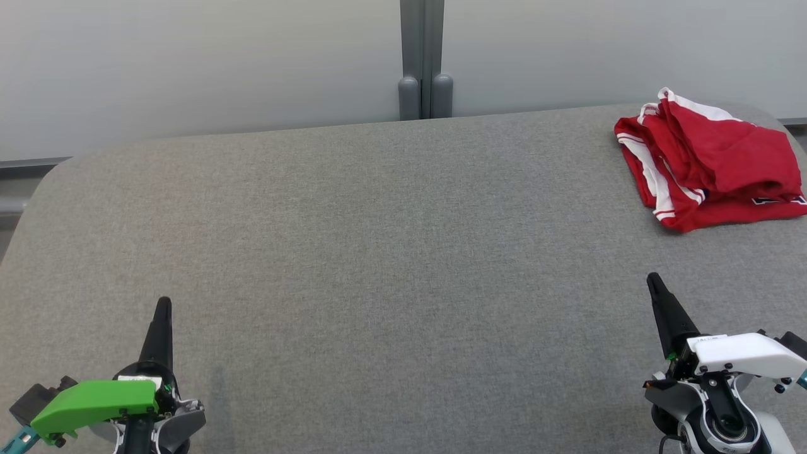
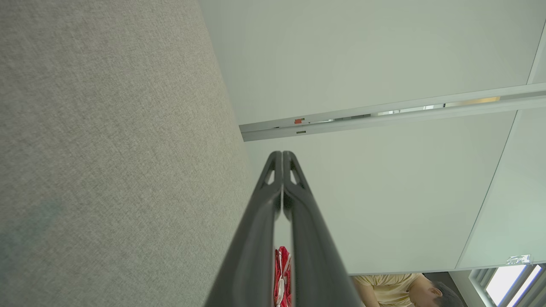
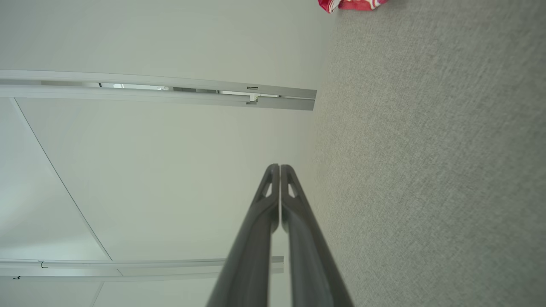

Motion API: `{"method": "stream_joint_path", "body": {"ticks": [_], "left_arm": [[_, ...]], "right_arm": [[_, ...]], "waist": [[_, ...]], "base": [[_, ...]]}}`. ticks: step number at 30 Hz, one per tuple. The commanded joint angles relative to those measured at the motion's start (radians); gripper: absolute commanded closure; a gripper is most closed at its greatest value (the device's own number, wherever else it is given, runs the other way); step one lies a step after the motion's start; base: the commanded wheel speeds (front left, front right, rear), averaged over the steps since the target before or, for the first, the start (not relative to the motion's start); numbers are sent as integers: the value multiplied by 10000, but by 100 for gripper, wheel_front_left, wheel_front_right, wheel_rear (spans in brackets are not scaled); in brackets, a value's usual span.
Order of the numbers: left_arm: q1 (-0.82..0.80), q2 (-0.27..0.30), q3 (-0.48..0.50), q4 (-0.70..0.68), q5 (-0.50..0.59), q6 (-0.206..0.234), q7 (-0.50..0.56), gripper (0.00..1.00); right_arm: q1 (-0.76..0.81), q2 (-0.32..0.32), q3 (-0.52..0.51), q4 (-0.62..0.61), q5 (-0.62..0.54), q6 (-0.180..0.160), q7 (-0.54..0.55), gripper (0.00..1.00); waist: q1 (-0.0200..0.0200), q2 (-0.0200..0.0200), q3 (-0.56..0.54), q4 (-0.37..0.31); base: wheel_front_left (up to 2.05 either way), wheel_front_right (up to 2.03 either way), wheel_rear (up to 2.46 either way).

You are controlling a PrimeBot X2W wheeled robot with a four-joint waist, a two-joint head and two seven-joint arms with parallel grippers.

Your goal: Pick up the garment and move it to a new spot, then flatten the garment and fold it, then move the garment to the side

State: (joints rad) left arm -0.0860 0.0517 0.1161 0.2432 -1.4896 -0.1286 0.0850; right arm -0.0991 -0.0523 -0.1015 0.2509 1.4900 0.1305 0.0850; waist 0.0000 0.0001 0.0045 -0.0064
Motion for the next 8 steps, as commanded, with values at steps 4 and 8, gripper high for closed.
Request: {"method": "stream_joint_path", "body": {"ticks": [4, 8], "left_arm": [[-210, -4, -8, 4, -420, -35, 110, 100], [-255, -8, -13, 13, -686, -36, 187, 100]], "right_arm": [[-131, 3, -61, -80, 427, 4, 125, 100], [-120, 9, -91, -80, 707, 4, 189, 100]], "waist": [[0, -1, -4, 16], [0, -1, -7, 31]], "base": [[0, 0, 0], [0, 0, 0]]}}
